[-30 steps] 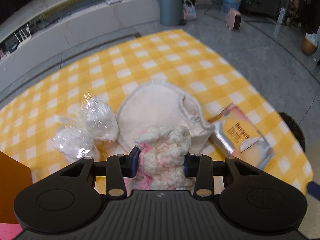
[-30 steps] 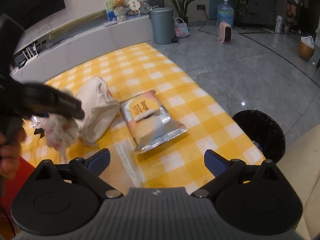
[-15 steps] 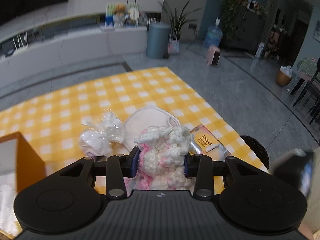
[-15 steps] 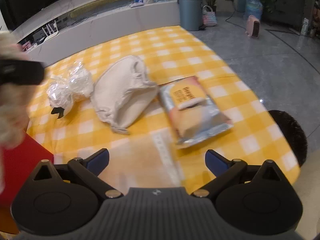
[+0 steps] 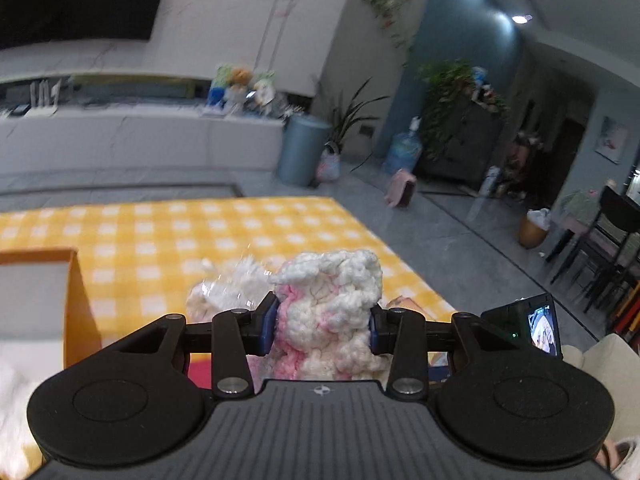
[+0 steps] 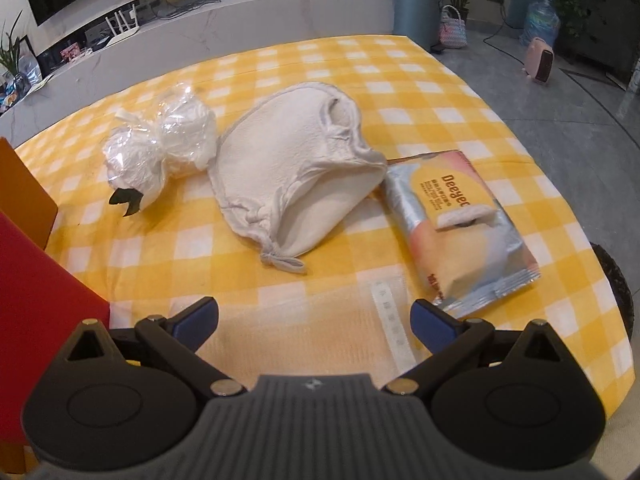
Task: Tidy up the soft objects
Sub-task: 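Hold the crochet item up with the left gripper while the right gripper grasps the clear tape-measure bag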
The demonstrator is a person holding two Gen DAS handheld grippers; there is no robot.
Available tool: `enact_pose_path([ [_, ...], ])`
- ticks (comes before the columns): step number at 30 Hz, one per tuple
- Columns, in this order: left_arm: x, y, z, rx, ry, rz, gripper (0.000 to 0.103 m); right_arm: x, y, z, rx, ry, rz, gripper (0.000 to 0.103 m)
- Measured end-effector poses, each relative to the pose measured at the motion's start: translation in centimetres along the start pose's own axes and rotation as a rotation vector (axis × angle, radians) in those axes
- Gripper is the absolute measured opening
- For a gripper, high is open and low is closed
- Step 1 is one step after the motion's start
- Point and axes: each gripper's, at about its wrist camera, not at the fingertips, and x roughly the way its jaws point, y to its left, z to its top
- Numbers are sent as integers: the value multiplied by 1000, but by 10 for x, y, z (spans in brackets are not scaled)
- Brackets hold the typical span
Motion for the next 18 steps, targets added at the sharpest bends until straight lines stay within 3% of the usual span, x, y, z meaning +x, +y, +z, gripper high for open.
enact_pose_path([
  [11,35,2,-2,140,35,-51,48,18,11,-3,-62,77,-44,100],
  [18,40,14,-10,81,48,-74,48,19,13,-4,-75,83,-52,100],
])
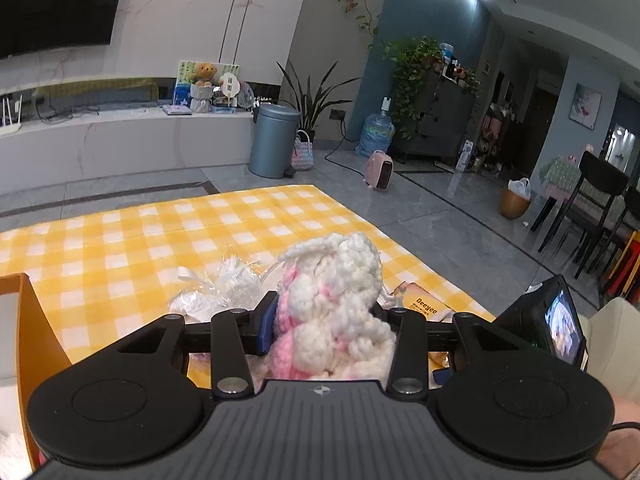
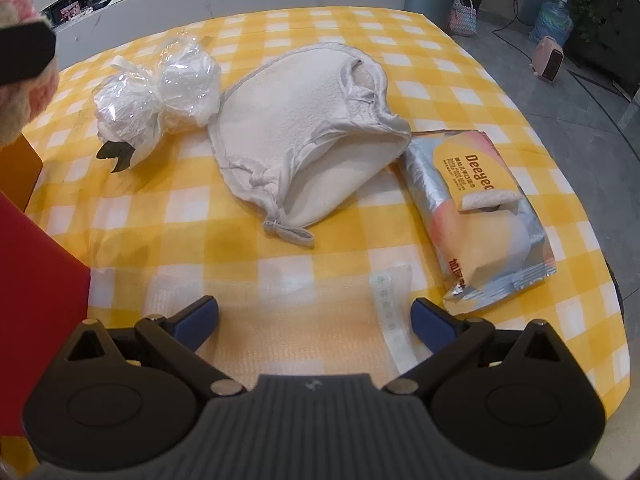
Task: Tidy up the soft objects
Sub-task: 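Hold the crochet item up with the left gripper while the right gripper grasps the clear tape-measure bag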
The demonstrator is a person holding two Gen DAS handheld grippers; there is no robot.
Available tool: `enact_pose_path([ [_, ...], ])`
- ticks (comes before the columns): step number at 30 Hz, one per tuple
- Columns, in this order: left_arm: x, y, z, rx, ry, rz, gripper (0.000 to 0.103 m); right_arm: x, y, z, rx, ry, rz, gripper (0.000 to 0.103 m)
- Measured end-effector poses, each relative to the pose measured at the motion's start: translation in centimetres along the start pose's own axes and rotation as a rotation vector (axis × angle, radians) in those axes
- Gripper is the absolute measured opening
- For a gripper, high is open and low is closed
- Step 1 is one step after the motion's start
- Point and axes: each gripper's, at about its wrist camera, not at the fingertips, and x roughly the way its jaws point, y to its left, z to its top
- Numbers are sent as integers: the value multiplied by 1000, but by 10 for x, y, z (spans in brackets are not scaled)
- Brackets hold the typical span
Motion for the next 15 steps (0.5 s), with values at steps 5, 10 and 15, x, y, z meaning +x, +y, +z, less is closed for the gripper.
enact_pose_path([
  [5,0,-3,-1,22,15,9,48,0,1,-2,-6,-10,0,100],
  [10,-1,-4,-2,27,19,9,48,-9,5,-5,-32,-42,10,77],
  [15,-1,-6,-1,32,25,18,48,-18,14,-8,-79,-73,11,40],
])
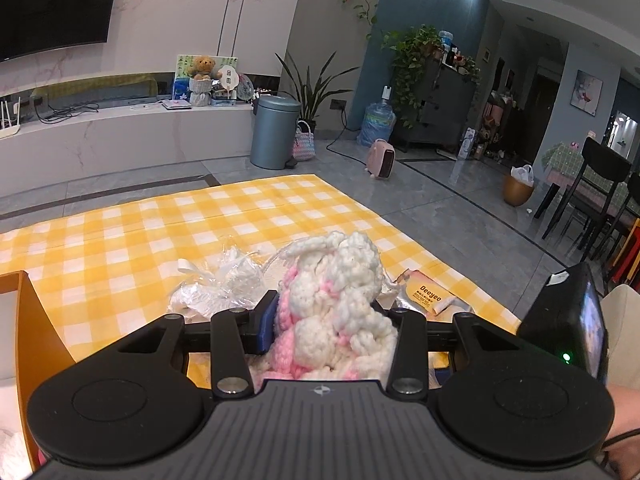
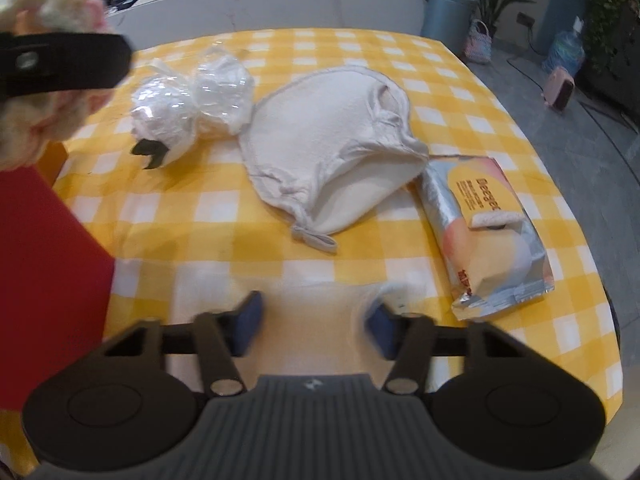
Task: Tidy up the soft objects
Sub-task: 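Hold the crochet item up with the left gripper while the right gripper grasps the clear tape-measure bag, then carry the crochet item and clear bag with both grippers over the white box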
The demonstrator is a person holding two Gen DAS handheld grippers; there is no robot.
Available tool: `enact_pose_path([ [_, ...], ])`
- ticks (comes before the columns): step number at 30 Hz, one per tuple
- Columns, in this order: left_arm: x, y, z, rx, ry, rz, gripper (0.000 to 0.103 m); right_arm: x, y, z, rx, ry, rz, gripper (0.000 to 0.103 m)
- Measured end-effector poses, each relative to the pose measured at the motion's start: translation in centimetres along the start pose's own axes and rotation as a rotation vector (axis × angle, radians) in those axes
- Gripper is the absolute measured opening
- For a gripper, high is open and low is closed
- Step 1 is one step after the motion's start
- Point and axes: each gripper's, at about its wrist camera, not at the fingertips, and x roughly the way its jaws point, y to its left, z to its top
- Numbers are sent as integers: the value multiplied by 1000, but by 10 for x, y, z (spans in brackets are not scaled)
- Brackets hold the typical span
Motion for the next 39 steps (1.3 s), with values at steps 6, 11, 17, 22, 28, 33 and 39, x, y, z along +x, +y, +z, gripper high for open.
enact_pose_path([
  [6,1,4,3,-43,4,-1,48,-1,3,0,-30,-5,29,1],
  [11,-1,4,1,-45,0,4,48,-10,-4,-2,21,-22,127,0],
  [17,-2,5,1,-45,0,12,48,-26,-17,-2,98,-81,199,0],
  [22,-3,0,1,-20,6,37,48,-45,-25,-2,124,-134,236,0],
  [28,-4,-11,0,51,11,84,48,-68,-35,-5,167,-205,282,0],
  [33,-17,-2,0,-51,-39,59,47,-87,-40,-6,172,-284,326,0],
  [39,-52,3,3,-137,-106,113,47,-102,-47,-6,201,-326,346,0],
])
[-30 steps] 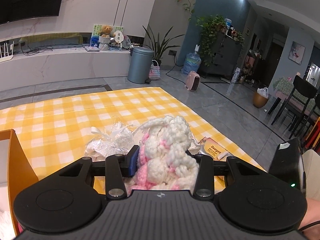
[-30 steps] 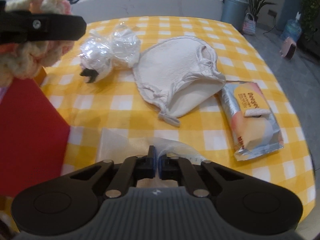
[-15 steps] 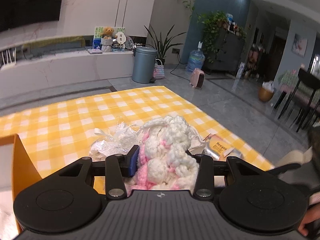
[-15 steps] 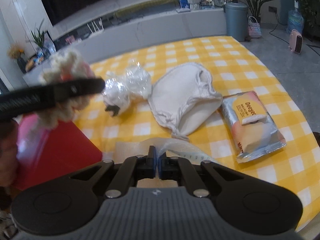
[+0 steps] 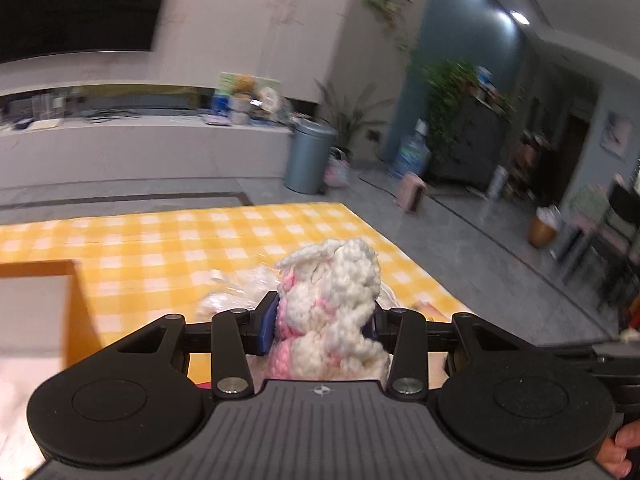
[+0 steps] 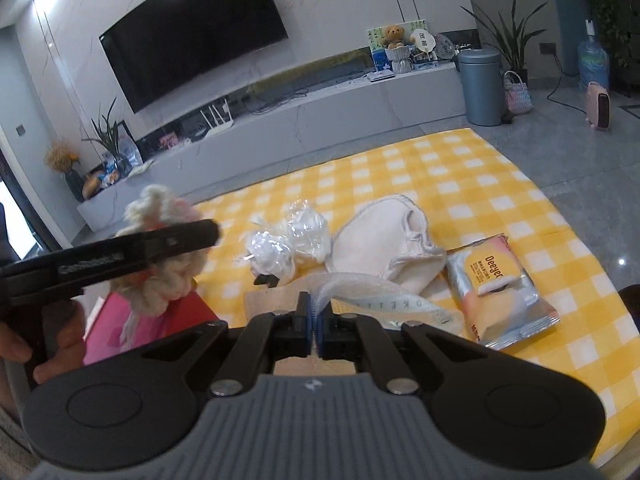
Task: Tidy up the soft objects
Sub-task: 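Carry the crochet item and clear bag with both grippers over the white box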
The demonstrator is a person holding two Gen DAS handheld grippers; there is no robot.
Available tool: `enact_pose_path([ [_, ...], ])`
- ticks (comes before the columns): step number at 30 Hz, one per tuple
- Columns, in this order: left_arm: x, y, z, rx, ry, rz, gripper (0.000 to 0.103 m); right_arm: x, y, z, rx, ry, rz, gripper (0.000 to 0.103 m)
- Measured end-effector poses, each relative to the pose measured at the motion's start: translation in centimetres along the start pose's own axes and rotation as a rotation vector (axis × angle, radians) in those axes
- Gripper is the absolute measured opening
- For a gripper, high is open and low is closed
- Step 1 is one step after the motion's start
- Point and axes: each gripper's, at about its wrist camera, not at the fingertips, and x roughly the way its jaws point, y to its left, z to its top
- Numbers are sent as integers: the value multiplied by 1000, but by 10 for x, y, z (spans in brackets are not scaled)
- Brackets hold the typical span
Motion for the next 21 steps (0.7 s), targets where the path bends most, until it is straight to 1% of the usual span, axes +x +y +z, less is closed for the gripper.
enact_pose_path([
  [2,-18,9,5,-65,-40,31,47,-8,-1,2,21,-26,17,0],
  [4,-38,17,11,-104,-69,51,47,-16,2,5,33,-54,34,0],
  [7,-67,31,19,-133,-87,94,47,-27,9,9,51,-93,86,1],
  [10,-93,47,25,-162,-96,152,47,-28,17,10,58,-108,157,1],
  [12,-108,58,26,-190,-104,181,47,-27,25,9,64,-106,165,1],
  [15,-129,74,26,-226,-118,209,47,-33,42,10,41,-121,183,1],
  [17,-143,84,24,-252,-140,227,47,-40,54,12,36,-141,213,1],
  [18,-151,91,23,-270,-154,246,47,-44,63,14,29,-153,231,1],
  [21,-169,111,19,-306,-201,338,47,-56,91,23,3,-186,264,1],
])
